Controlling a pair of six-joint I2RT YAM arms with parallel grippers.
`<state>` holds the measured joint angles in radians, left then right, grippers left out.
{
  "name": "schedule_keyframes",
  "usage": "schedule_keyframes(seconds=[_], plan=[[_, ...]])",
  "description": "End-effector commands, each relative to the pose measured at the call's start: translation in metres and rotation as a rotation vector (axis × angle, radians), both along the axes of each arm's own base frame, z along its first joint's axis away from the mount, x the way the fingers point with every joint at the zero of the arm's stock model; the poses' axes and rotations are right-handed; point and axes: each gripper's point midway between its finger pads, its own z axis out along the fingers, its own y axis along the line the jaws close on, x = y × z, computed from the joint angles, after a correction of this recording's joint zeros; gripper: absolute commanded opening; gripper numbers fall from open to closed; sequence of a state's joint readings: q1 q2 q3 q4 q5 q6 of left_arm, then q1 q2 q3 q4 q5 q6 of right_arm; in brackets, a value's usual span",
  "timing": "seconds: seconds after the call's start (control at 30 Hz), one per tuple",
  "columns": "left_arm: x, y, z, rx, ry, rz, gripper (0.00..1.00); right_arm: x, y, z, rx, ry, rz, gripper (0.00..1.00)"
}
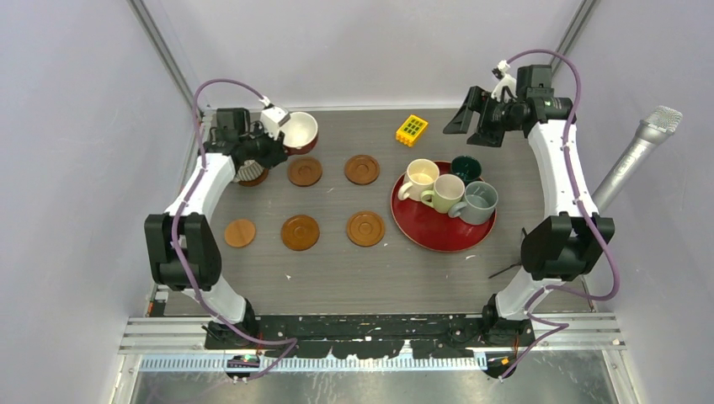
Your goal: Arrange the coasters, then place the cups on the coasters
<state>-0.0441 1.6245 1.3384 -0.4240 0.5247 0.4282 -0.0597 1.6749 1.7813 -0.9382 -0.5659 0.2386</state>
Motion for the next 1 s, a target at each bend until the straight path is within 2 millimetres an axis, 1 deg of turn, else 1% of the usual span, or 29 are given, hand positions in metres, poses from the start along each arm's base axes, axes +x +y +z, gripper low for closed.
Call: schedule_keyframes(seconds=[0.0, 0.03, 0.07, 0.2, 0.47, 0.53, 0.57, 0.6, 0.8, 0.97], plan=[[0.027, 0.007, 0.036, -0.033, -0.172, -0.072, 0.0, 0.005, 0.011, 0.019, -0.017, -0.053, 0.041, 0.85], [0.03, 0.017, 0.034, -0.033, -0.175, -0.06, 0.0, 0.005, 0.012, 0.02, -0.023, -0.055, 0.043, 0.86], [0.032, 0.021, 0.031, -0.034, -0.175, -0.063, 0.0, 0.006, 0.013, 0.021, -0.028, -0.056, 0.046, 0.86], [0.035, 0.03, 0.015, -0.015, -0.168, -0.094, 0.0, 0.007, 0.016, 0.021, -0.046, -0.06, 0.048, 0.86], [0.035, 0.029, -0.017, 0.033, -0.153, -0.199, 0.0, 0.008, 0.011, 0.016, -0.082, -0.056, 0.033, 0.86], [0.038, 0.029, -0.023, 0.036, -0.147, -0.203, 0.0, 0.009, 0.011, 0.017, -0.081, -0.057, 0.031, 0.86], [0.04, 0.029, -0.026, 0.035, -0.143, -0.204, 0.0, 0.007, 0.02, 0.016, -0.081, -0.055, 0.05, 0.86], [0.042, 0.03, -0.028, 0.037, -0.141, -0.202, 0.0, 0.007, 0.023, 0.017, -0.082, -0.056, 0.056, 0.86], [0.045, 0.03, -0.045, 0.029, -0.113, -0.177, 0.0, 0.007, 0.021, 0.015, -0.092, -0.056, 0.052, 0.85], [0.047, 0.028, -0.051, 0.026, -0.115, -0.157, 0.0, 0.008, 0.022, 0.014, -0.092, -0.054, 0.054, 0.86]])
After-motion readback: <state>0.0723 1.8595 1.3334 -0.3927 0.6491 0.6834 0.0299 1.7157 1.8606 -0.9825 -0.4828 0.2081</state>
